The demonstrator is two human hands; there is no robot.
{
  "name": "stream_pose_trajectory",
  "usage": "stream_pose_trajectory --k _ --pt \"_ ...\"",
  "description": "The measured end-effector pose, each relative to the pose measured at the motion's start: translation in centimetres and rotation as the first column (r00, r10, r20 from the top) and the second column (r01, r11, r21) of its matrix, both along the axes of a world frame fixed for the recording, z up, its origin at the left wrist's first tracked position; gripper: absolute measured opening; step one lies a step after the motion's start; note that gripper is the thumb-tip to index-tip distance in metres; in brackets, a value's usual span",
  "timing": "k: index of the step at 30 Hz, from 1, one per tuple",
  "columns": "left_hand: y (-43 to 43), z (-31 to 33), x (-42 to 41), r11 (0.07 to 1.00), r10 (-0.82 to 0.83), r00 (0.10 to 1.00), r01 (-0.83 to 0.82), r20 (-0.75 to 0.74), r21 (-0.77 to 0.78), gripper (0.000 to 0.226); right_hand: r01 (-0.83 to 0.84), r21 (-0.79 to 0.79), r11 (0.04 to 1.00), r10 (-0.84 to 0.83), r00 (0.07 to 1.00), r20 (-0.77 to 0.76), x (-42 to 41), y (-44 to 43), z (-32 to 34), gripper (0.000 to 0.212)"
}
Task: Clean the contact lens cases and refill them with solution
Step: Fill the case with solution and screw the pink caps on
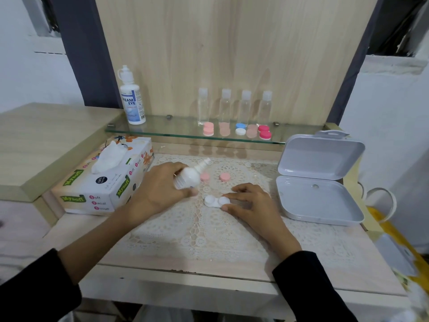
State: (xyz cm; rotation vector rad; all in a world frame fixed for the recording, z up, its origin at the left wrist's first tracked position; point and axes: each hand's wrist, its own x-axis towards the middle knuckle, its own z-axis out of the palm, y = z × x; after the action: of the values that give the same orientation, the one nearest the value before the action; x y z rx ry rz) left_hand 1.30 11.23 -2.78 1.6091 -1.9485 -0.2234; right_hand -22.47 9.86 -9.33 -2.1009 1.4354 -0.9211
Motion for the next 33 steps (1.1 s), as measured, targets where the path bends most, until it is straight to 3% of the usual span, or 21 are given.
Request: stream_pose_trajectory --k 5,8,20,24,27,30,33 --pt "-1.6 -0.9 1.1 0.985 0.164 0.914 -0.173 -0.370 0.009 0.049 -0.006 0.001 1.000 0.006 1.000 -0.006 0.0 0.1 0.1 0.032" --pt "-2.3 -1.8 1.7 0.973 0.227 0.836 -0.221 -0.499 0.071 0.051 -0.005 0.005 1.000 0.005 1.000 -0.006 0.0 0.1 0.1 0.032" --pt "-2.4 -3.5 1.7 0.980 0.197 0.809 -0.186 -0.553 0.078 0.055 -0.015 0.005 1.000 0.015 1.000 0.008 0.0 0.1 0.2 0.031" --pt "-2.1 -4.2 1.3 0.987 0.154 0.787 -0.152 -0.597 0.054 0.068 -0.019 0.005 1.000 0.019 1.000 0.014 0.0 0.2 0.2 0.031" --pt "-1.4 -4.7 0.5 0.956 0.249 0.707 -0.288 -0.662 0.052 0.075 -0.015 0.002 1.000 0.015 1.000 -0.004 0.0 0.2 0.3 0.031" --pt "0.2 -4.4 -0.8 0.901 0.226 0.716 -0.411 -0.660 -0.137 0.054 -0.015 0.007 1.000 0.015 1.000 0.002 0.0 0.2 0.3 0.032" --pt "1.6 -3.6 -2.8 0.898 0.045 0.854 -0.262 -0.519 -0.352 0.038 -0.013 0.010 1.000 0.013 1.000 0.000 0.1 0.3 0.3 0.032"
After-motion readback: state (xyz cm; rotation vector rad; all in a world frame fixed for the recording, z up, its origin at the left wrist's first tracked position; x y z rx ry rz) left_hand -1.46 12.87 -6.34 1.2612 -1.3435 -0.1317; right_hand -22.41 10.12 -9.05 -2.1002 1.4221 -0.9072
